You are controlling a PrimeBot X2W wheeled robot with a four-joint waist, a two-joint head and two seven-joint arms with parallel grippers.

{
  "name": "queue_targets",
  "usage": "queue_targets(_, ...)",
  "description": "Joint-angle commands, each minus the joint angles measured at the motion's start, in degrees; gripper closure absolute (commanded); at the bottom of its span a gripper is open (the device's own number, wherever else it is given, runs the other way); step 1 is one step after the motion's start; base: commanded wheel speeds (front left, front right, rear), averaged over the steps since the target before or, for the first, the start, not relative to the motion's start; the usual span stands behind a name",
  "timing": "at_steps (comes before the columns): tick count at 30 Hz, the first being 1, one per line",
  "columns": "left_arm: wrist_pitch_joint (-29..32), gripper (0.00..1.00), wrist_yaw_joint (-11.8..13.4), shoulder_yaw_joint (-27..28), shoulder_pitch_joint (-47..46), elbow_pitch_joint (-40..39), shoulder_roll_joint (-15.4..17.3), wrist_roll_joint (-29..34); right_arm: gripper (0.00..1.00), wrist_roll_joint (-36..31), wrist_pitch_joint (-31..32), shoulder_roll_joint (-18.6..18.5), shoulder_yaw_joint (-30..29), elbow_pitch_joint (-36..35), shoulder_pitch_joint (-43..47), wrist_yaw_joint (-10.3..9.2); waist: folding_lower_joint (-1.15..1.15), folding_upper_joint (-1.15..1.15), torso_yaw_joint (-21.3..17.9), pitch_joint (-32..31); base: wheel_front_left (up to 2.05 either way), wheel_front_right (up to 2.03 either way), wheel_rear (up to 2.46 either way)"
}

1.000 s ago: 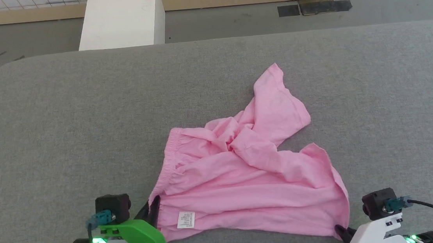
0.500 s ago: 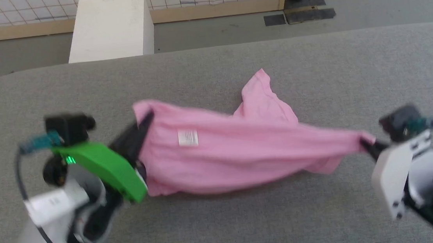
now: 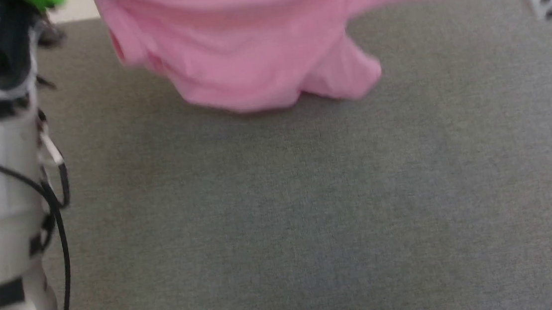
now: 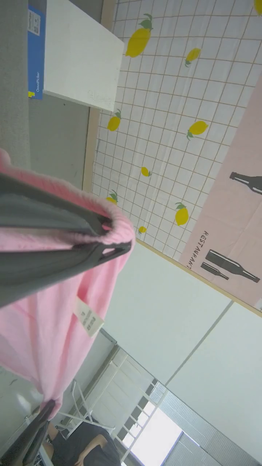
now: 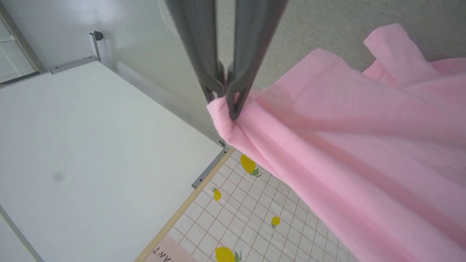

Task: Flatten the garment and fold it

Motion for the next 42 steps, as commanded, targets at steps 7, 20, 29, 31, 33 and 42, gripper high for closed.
queue_targets(7, -10.9, 1.0, -0.8, 4.4, -16.3, 6.8, -2.0, 2.7, 1.0, -8.2, -12.7, 4.2, -1.9, 10.5, -18.1, -0.1, -0.02, 0.0, -2.8, 10.2, 0.0, 0.0, 0.0)
queue_targets(20, -17.8, 1.0, -9.6, 1.2, -6.4, 14.1, -1.3, 5.1, 1.0, -5.6, -23.9, 7.1, 0.6, 19.7, -11.0, -0.1, -0.02, 0.0, -1.0, 2.3, 0.0, 0.0, 0.0)
queue_targets(29, -13.5, 1.0, -9.2, -5.6, 27.1, 7.1, 1.1, 5.6, 1.0, 9.8, -15.9, 2.6, 3.9, 8.0, 21.5, -0.1, -0.02, 0.0, 0.1, -7.9, 0.0, 0.0, 0.0)
queue_targets(31, -12.8, 1.0, -8.3, -6.3, 34.9, 3.3, 1.5, 4.7, 1.0, 11.5, -14.2, 1.7, 2.6, 3.8, 28.9, -0.1, -0.02, 0.0, 0.4, -9.3, 0.0, 0.0, 0.0)
queue_targets(33, -12.4, 1.0, -7.2, -6.8, 42.2, -0.3, 2.0, 4.2, 1.0, 12.0, -13.0, 1.4, 0.5, 0.1, 36.2, -0.1, -0.02, 0.0, 0.7, -10.6, 0.0, 0.0, 0.0)
queue_targets(42, -10.0, 1.0, 1.3, -8.1, 65.5, -12.2, 4.2, 4.2, 1.0, 9.6, -6.3, 6.1, -8.9, -11.3, 65.7, -0.1, -0.02, 0.0, 2.7, -14.8, 0.0, 0.0, 0.0)
